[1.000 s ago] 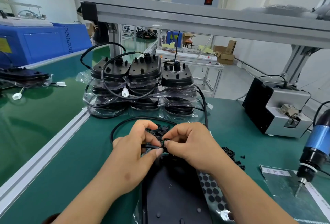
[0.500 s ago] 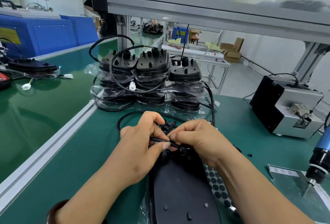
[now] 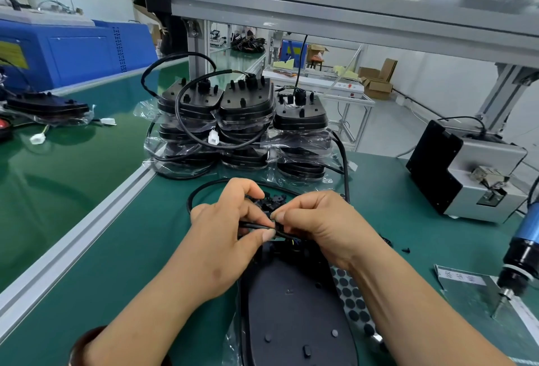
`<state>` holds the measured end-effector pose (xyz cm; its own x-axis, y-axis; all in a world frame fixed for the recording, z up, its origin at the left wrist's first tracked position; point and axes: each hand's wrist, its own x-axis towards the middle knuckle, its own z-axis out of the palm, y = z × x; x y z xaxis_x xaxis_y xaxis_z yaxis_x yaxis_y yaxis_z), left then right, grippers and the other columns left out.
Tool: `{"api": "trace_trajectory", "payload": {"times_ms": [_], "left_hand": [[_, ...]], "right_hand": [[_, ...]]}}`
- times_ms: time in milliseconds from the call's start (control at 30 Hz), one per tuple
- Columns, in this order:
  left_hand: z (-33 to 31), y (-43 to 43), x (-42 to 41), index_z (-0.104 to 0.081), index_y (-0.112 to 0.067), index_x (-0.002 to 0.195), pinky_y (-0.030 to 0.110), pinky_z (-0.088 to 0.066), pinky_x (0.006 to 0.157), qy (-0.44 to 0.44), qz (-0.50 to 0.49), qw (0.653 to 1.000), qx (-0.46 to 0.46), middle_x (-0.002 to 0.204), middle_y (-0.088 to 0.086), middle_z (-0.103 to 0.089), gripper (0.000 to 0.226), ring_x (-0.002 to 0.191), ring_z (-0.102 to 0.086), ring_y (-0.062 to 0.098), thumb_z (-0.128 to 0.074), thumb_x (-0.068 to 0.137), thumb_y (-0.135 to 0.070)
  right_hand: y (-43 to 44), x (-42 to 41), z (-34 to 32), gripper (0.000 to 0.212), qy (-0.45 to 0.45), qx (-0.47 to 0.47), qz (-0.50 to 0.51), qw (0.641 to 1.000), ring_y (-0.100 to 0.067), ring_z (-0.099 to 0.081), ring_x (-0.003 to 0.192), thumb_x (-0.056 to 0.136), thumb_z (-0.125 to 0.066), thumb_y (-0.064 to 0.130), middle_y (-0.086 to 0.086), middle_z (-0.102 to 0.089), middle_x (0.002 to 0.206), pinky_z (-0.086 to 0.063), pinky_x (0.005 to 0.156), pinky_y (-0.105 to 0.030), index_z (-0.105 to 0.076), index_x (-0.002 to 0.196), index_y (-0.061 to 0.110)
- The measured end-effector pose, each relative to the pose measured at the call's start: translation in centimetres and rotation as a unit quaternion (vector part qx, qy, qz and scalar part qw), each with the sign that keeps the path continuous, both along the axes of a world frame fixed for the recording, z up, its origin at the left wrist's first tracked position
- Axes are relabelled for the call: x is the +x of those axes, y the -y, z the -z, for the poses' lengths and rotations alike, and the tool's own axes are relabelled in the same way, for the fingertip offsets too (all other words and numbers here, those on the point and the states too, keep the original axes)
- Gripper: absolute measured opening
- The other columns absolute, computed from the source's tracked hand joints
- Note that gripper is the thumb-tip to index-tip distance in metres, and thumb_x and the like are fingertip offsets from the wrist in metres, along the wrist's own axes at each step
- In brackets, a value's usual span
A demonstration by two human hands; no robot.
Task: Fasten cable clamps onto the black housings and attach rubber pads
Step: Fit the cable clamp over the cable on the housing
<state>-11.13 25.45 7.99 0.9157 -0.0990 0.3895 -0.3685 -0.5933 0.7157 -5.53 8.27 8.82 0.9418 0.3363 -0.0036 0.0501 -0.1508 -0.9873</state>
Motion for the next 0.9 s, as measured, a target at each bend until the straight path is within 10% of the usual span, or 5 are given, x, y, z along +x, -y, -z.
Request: {"api": "trace_trajectory", "payload": {"times_ms": [433,900], "left_hand": [[0.4,-0.1,0.0,-0.03,-0.051,0.103,0.025,-0.023,0.097,0.019,-0.004,0.999,0.041,0.102,-0.044,-0.055,0.042,0.095,-0.038,-0.009,-0.062,0.088,-0.029],[0.9,0.8,0.1,-0.034,-0.05,0.101,0.012,-0.012,0.09,0.06,-0.049,0.994,0.078,0.106,-0.044,-0.052,0.036,0.097,-0.038,-0.021,-0.06,0.076,-0.045]], "right_hand": [[0.1,-0.1,-0.1,0.024,-0.012,0.016,-0.004,1.0,-0.011,-0.059,0.056,0.08,-0.067,-0.003,-0.006,-0.065,0.059,-0.047,0.057,-0.018,-0.076,0.065,0.013],[-0.4,-1.0,0.0,0.007,-0.023,0.011,0.047,0.999,-0.029,-0.046,0.069,0.071,-0.074,0.011,-0.009,-0.06,0.063,-0.034,0.068,-0.044,-0.073,0.064,0.012]]}}
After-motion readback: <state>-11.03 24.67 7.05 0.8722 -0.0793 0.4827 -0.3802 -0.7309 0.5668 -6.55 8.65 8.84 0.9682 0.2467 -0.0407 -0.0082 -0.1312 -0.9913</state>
